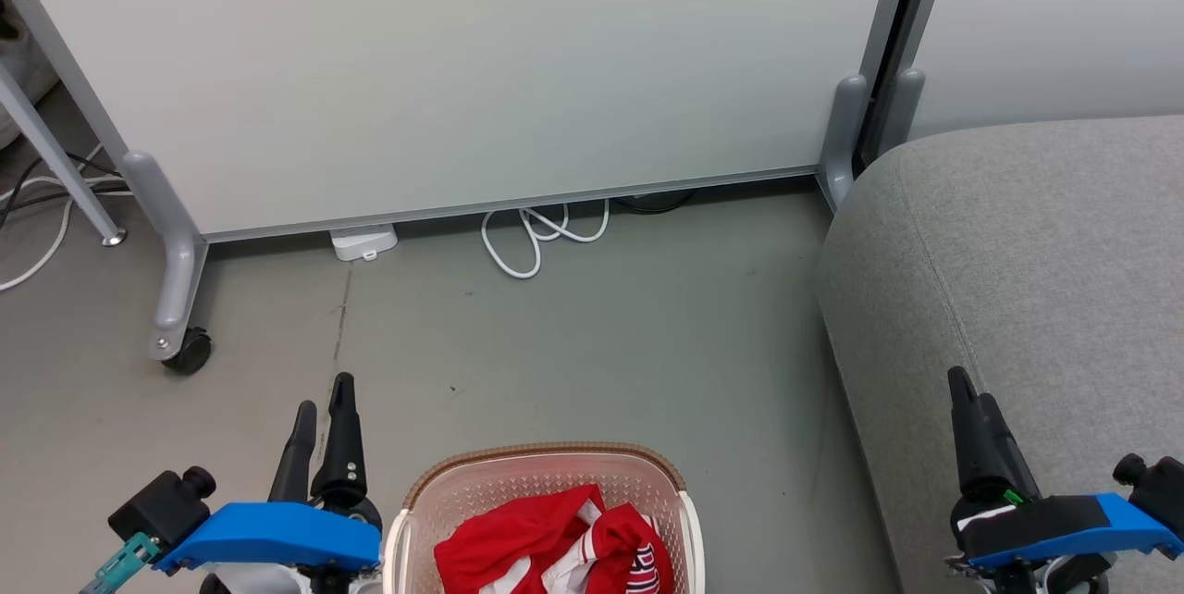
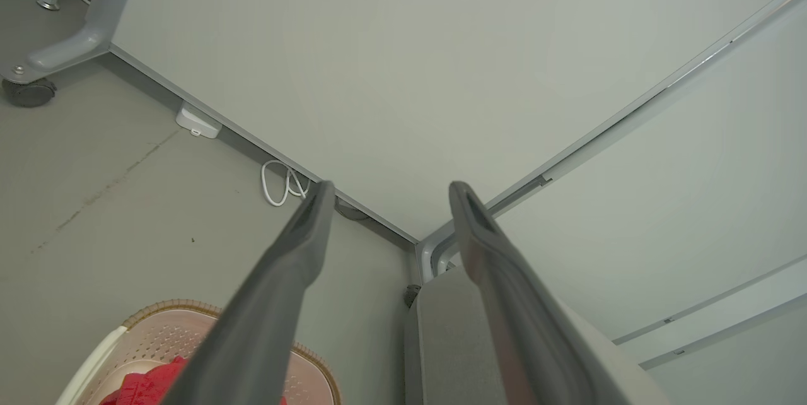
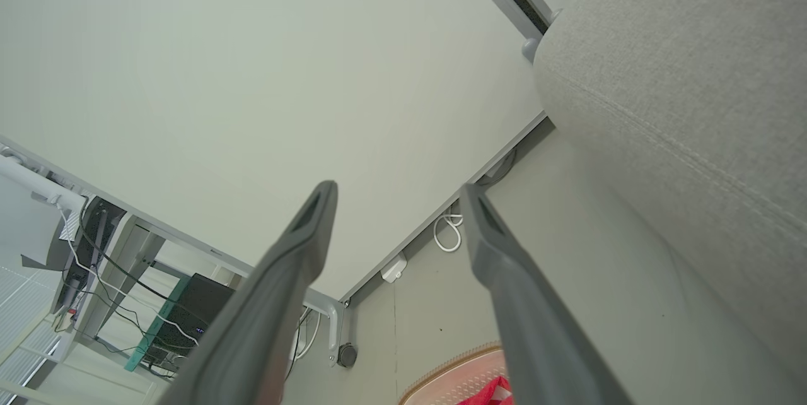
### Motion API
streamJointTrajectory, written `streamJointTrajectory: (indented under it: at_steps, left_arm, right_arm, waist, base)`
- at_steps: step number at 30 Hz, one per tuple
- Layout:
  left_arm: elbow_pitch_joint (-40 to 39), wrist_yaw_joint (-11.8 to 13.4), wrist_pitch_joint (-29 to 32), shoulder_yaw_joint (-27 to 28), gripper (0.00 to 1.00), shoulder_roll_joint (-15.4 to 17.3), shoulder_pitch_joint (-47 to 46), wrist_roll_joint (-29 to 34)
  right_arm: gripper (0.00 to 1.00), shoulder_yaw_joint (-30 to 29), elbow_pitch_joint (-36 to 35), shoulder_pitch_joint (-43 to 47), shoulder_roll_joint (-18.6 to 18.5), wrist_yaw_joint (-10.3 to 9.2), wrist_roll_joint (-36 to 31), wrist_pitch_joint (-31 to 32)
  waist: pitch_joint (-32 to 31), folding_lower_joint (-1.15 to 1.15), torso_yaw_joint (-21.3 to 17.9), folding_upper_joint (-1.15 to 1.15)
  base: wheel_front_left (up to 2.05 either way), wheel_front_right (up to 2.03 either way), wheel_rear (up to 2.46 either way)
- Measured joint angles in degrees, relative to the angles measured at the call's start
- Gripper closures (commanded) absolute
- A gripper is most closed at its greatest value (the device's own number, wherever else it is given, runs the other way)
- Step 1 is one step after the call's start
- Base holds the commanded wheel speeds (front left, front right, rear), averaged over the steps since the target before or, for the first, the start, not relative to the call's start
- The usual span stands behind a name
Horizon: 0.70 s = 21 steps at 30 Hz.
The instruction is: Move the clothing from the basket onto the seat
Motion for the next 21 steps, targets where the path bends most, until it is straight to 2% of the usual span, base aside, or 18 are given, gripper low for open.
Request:
streamJointTrajectory:
  at_steps: [11,21]
  left_arm:
    - [-0.8,0.3,-2.0,-1.8,0.0,0.6,-0.2,9.8]
    - [-0.4,0.5,-3.7,-2.8,0.0,0.8,-0.3,16.3]
  right_arm:
    - [0.0,0.5,-0.1,0.0,0.0,0.01,-9.8,-1.9]
    - [0.0,0.6,0.2,-0.1,-0.1,0.1,-17.4,-3.5]
  waist:
    - [-0.1,0.0,0.2,0.0]
    - [-0.3,0.0,0.6,0.0]
  base:
    - [0.0,0.0,0.0]
    - [0.0,0.0,0.0]
